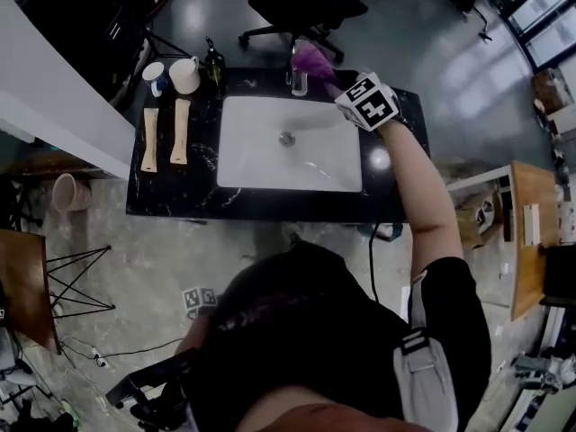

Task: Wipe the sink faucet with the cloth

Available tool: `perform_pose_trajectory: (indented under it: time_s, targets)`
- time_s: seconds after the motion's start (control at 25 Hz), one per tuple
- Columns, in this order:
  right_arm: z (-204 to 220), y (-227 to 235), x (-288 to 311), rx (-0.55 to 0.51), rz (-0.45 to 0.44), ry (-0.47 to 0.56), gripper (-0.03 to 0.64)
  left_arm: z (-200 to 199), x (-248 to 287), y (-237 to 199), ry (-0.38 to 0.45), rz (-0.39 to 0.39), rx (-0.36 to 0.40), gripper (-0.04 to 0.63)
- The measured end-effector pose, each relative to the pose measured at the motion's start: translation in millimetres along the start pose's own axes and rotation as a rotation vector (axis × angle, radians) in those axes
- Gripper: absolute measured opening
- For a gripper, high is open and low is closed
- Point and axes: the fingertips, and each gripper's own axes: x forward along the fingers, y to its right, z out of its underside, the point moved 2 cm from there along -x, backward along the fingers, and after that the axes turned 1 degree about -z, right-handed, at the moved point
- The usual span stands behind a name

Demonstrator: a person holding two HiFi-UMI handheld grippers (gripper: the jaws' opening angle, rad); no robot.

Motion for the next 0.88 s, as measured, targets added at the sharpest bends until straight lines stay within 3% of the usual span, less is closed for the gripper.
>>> perform_pose_trajectory:
  time_s: [0.2, 0.48, 0.88]
  targets:
    - [-19, 27, 50, -0.140, -0.108, -0.040, 0.103, 2, 9, 6, 0.122, -0.023, -0.146, -0.008]
    - [-12, 46, 99, -0.226, -0.243, -0.063, 0.104, 19, 21, 31, 0.163, -0.062, -0.270, -0.008]
    - [-20, 100, 154, -0.210, -0.229, -0.108, 0.101, 18, 31, 62, 0.193, -0.087, -0.323, -0.008]
